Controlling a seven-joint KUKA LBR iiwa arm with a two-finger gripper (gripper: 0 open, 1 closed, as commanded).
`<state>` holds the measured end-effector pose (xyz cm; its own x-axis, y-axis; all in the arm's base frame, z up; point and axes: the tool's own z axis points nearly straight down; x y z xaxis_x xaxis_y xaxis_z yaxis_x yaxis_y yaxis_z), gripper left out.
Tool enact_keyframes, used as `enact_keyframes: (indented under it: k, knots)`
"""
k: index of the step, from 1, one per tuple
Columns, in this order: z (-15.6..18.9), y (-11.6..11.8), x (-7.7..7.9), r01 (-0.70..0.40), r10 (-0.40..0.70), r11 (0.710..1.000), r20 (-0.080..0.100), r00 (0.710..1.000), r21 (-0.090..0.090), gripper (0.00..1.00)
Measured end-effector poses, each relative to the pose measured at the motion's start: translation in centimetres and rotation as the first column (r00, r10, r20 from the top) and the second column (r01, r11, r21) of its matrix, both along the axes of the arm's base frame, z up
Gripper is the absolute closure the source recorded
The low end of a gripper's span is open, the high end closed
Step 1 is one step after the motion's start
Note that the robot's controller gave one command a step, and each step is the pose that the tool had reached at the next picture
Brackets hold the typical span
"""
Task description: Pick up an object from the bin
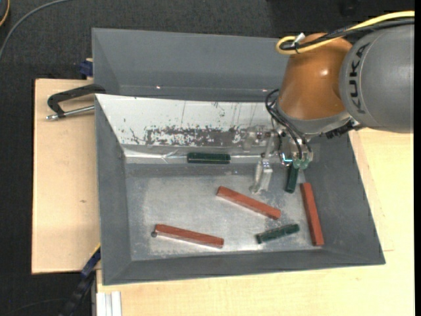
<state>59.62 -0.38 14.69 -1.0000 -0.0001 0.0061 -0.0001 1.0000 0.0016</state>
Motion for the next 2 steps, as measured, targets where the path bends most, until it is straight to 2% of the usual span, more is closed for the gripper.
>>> enact_keyframes:
  k: [1, 2]
  knots:
    - [-8.04, 0.54, -1.63, 0.017, -0.017, 1.000, -0.001, 1.000, 0.001, 0.00]
    - [-7.38, 0.47, -1.24, 0.017, -0.017, 1.000, 0.011, 1.000, 0.000, 1.00]
